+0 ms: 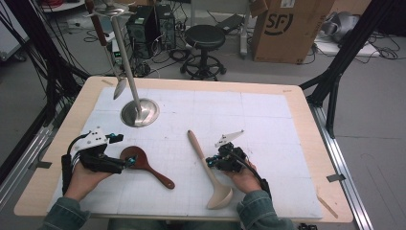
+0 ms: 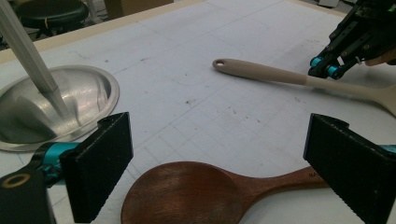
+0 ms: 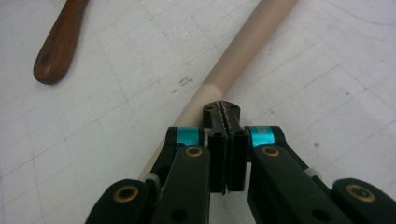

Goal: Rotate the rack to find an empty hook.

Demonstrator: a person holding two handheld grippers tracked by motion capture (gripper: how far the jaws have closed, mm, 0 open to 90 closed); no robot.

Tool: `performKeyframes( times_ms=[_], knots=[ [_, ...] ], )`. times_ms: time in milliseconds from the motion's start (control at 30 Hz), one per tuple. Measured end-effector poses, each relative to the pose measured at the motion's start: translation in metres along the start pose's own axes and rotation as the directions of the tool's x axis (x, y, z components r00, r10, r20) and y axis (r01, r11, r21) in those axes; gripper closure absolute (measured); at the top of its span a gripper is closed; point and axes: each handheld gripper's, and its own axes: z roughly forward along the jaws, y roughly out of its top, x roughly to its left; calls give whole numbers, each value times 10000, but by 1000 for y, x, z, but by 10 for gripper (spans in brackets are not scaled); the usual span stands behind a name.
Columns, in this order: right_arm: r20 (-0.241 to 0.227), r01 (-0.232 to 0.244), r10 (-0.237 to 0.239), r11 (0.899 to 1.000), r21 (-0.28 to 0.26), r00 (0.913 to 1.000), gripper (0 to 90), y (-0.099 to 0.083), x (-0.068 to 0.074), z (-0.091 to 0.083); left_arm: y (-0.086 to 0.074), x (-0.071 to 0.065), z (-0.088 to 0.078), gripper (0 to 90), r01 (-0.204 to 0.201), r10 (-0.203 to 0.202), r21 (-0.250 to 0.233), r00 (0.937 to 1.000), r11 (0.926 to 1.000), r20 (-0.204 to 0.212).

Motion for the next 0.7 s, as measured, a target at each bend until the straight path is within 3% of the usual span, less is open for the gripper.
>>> performKeyframes(
  times_ms=[367,567,700],
  knots=[
    [-380,119,-115,9999,120,9992,900,0,3,2,0,0,0,89,-2,2,-14,10000,10000,12],
    [-290,61,-55,9997,218,9996,896,0,1,2,0,0,0,89,3,-3,-41,10000,10000,3],
    [89,-85,83,9997,222,9999,893,0,-1,-1,0,1,-1,89,19,-19,-50,10000,10000,-2]
  ],
)
